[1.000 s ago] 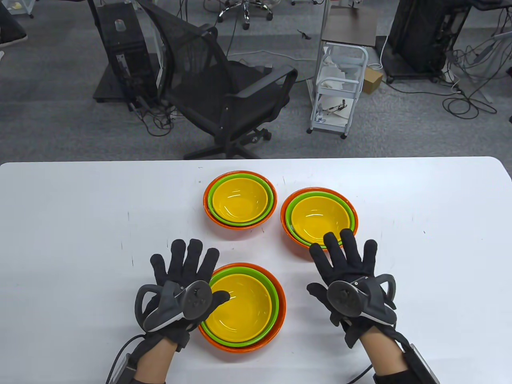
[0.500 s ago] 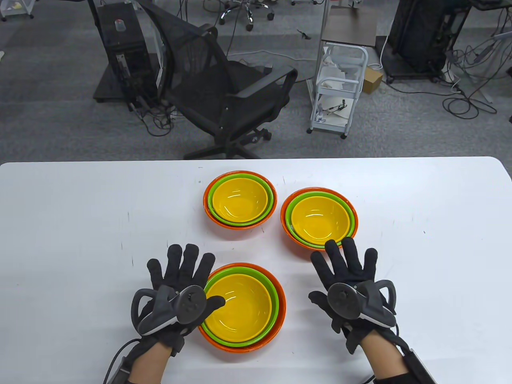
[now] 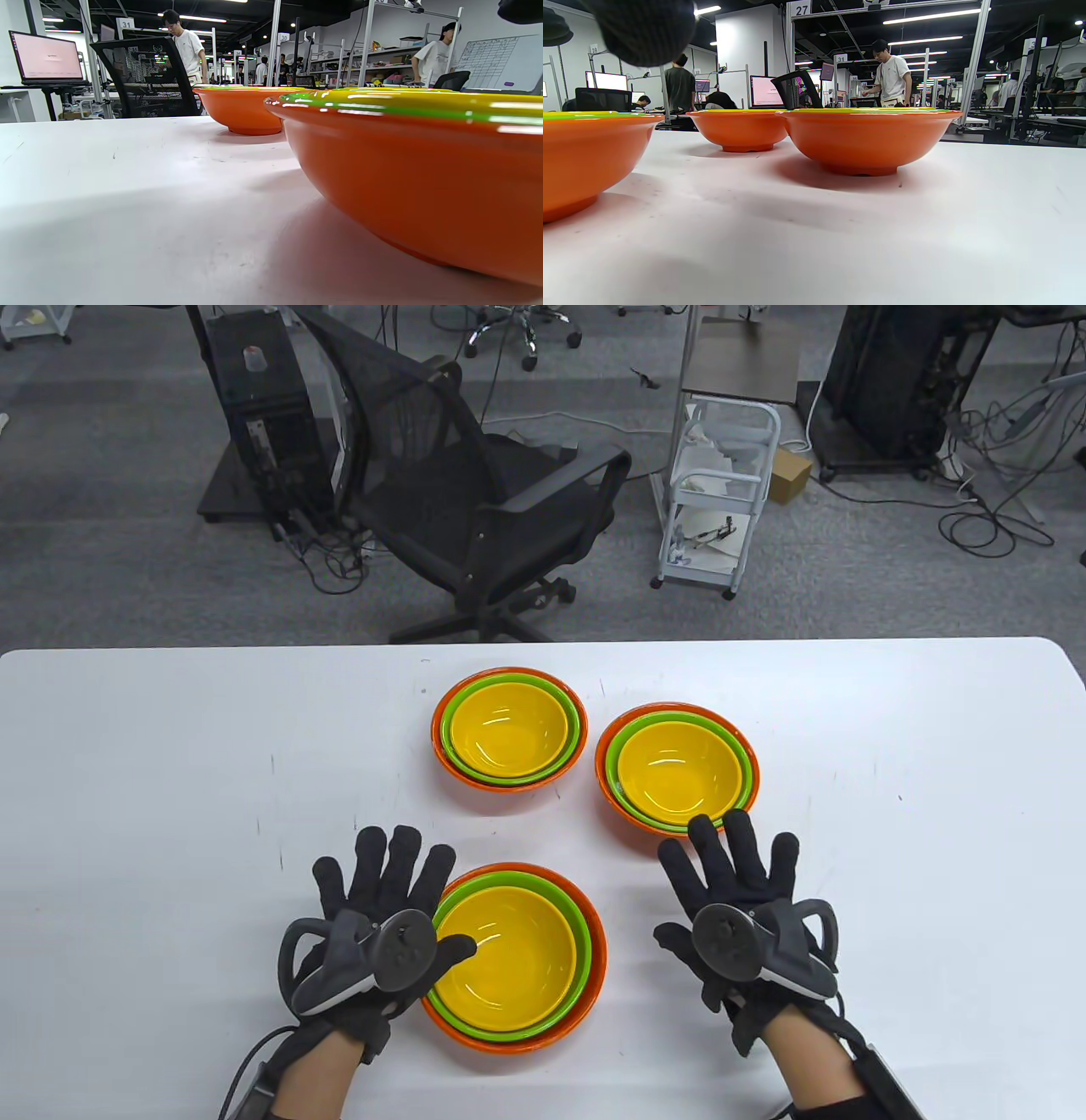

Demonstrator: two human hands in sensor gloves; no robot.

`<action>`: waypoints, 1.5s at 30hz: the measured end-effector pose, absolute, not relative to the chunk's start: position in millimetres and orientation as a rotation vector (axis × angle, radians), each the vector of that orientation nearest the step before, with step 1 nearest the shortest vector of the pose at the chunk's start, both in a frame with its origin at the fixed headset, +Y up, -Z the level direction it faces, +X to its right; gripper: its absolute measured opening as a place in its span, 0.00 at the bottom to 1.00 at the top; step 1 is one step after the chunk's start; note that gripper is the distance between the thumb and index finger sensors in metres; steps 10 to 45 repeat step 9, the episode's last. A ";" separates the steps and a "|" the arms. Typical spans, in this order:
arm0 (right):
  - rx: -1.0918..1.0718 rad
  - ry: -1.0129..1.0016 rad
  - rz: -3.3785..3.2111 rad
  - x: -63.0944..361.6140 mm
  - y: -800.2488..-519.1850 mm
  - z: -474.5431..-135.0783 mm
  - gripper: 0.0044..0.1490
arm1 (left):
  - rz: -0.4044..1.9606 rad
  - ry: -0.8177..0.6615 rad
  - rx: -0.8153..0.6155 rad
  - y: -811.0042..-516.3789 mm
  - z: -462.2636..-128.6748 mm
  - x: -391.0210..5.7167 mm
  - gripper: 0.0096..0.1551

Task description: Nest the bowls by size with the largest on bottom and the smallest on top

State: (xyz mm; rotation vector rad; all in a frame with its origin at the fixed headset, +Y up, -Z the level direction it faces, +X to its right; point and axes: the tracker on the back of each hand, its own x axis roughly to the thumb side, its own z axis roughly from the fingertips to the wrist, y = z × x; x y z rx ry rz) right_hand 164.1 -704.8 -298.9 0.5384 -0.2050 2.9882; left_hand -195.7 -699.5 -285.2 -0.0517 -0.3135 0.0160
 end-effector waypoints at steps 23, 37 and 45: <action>0.511 -0.190 2.990 165.8 -704.2 -299.5 0.55 | 0.010 -0.312 -0.062 -700.2 -284.9 -194.4 0.56; 0.511 -0.190 2.990 165.8 -704.2 -299.5 0.55 | 0.010 -0.312 -0.062 -700.2 -284.9 -194.4 0.56; 0.511 -0.190 2.990 165.8 -704.2 -299.5 0.55 | 0.010 -0.312 -0.062 -700.2 -284.9 -194.4 0.56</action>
